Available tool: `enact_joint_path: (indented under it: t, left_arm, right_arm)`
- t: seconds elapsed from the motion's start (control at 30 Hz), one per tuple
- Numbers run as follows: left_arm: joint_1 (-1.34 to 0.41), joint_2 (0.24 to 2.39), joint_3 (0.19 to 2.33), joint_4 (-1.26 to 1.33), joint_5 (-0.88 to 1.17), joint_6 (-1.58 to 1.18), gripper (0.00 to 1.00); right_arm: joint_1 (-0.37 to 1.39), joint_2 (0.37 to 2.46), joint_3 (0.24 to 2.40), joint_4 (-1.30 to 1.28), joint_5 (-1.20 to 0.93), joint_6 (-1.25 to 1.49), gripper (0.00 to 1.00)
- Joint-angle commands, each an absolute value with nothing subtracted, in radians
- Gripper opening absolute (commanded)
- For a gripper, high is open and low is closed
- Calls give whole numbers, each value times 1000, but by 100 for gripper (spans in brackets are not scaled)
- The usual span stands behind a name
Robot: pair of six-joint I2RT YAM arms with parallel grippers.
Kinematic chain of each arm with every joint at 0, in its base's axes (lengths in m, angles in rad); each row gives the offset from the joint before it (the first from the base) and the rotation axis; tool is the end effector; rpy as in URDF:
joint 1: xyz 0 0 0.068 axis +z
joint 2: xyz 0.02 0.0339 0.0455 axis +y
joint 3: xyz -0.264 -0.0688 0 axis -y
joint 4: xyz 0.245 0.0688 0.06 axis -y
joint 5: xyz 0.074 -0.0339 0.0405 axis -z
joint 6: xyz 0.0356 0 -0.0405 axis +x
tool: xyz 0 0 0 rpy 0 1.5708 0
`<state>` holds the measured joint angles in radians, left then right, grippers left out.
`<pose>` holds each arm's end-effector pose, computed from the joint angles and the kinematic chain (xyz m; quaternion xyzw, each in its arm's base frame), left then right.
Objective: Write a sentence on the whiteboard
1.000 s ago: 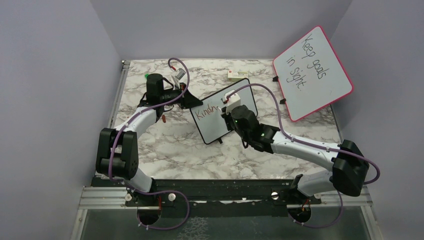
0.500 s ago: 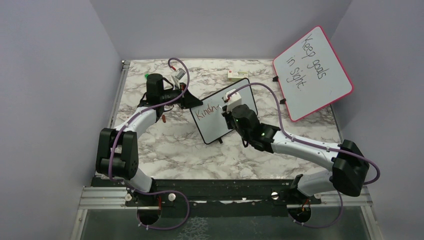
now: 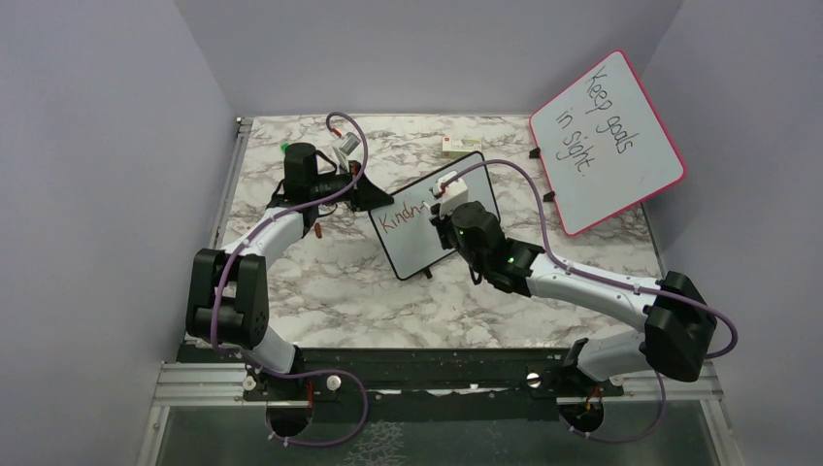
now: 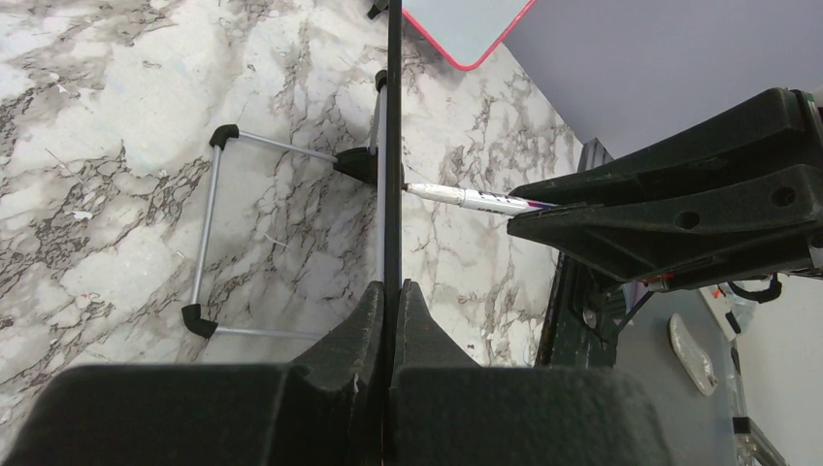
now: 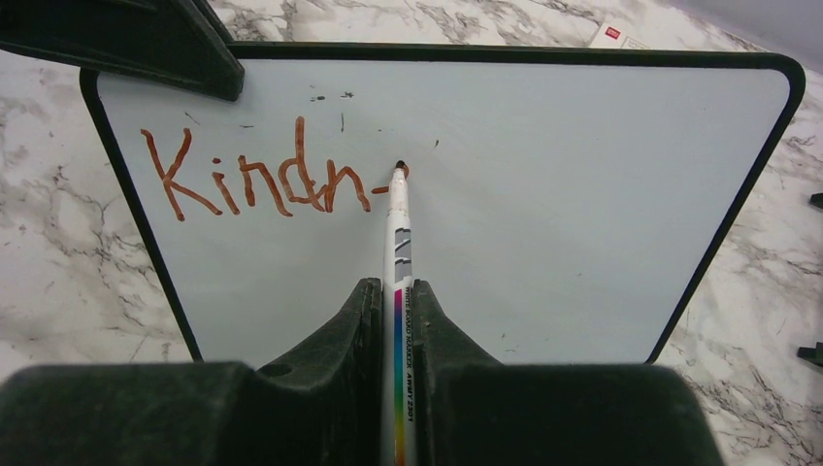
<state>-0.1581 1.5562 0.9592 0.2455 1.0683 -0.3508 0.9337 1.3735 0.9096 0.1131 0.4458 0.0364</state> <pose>0.3289 -0.0840 0.2580 0.2223 0.7304 -0.5280 0.3719 0.1990 0.2432 0.2799 -0.2326 0.7752 0.1002 0.5787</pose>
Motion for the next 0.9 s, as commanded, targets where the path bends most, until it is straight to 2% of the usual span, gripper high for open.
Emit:
enact_joint_path:
  t: [0.0,0.87]
  left_arm:
    - [-160,1569,971,201,1102,-333,0]
    - [-160,1570,973,201,1102,-334,0]
  right_arm:
    - [927,1373,943,150,390,23,1]
    - [927,1366,914,45,376,49,1]
